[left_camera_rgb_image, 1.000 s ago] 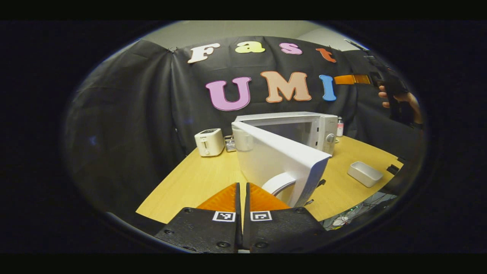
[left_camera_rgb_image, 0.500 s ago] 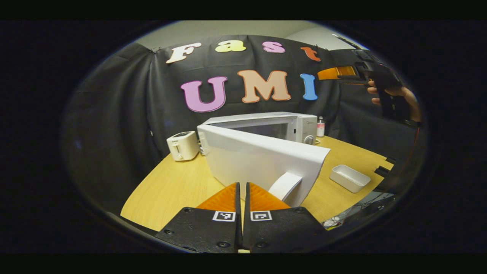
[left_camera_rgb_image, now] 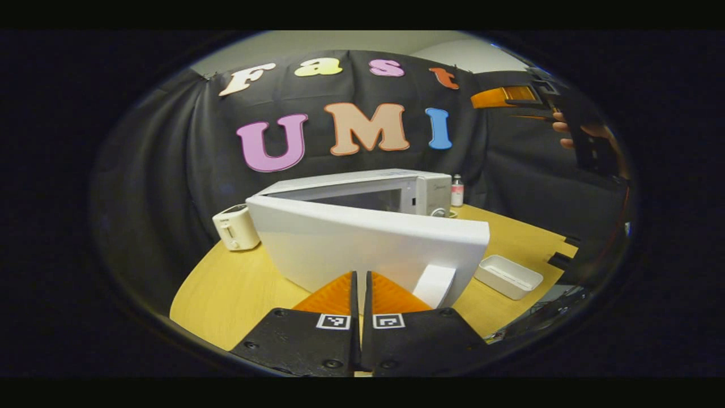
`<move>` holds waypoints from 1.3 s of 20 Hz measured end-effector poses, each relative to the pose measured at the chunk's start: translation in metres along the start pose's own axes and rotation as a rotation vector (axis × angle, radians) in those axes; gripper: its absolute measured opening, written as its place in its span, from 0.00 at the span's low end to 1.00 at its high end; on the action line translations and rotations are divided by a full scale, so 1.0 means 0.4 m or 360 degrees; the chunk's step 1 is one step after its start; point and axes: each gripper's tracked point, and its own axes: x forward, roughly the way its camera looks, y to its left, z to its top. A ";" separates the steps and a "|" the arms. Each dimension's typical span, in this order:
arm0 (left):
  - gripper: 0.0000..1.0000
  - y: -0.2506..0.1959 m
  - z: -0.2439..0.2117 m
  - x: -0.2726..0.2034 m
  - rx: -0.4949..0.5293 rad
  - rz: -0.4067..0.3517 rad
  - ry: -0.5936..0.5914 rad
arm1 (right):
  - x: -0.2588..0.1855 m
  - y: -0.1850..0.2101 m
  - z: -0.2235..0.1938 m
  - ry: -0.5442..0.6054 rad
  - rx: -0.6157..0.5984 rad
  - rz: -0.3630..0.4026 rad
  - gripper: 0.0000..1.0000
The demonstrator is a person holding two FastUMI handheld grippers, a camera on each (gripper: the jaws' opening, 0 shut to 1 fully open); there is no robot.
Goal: Open the microwave oven with the left hand, put the food in, and close the microwave oven.
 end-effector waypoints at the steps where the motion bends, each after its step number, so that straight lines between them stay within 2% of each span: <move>1: 0.00 -0.009 0.003 0.018 0.0014 -0.0018 0.0001 | -0.004 -0.014 -0.006 0.0008 -0.0005 -0.0014 0.95; 2: 0.00 -0.020 0.005 0.034 0.0011 -0.0045 -0.0007 | -0.007 -0.032 -0.005 0.0006 -0.0003 -0.0032 0.95; 3: 0.00 -0.033 0.008 0.049 0.0005 -0.0072 -0.0011 | -0.004 -0.044 -0.006 0.0012 0.0003 -0.0045 0.87; 12: 0.00 -0.117 0.073 0.191 0.0065 -0.0198 -0.0039 | 0.004 -0.132 -0.035 0.0046 -0.0026 -0.0136 0.87; 13: 0.02 -0.122 0.081 0.206 0.0062 -0.0208 -0.0047 | 0.006 -0.136 -0.033 0.0046 -0.0026 -0.0141 0.95; 14: 0.00 -0.126 0.086 0.221 0.0050 -0.0218 -0.0052 | 0.010 -0.140 -0.034 0.0050 -0.0029 -0.0147 0.95; 17: 0.02 -0.129 0.106 0.263 0.0023 -0.0215 -0.0056 | 0.023 -0.161 -0.044 0.0061 -0.0026 -0.0153 0.95; 19: 0.00 -0.128 0.116 0.287 0.0024 -0.0216 -0.0063 | 0.026 -0.173 -0.041 0.0054 -0.0030 -0.0158 0.95; 26: 0.00 -0.127 0.135 0.348 0.0041 -0.0214 -0.0059 | 0.054 -0.196 -0.040 0.0059 -0.0047 -0.0156 0.95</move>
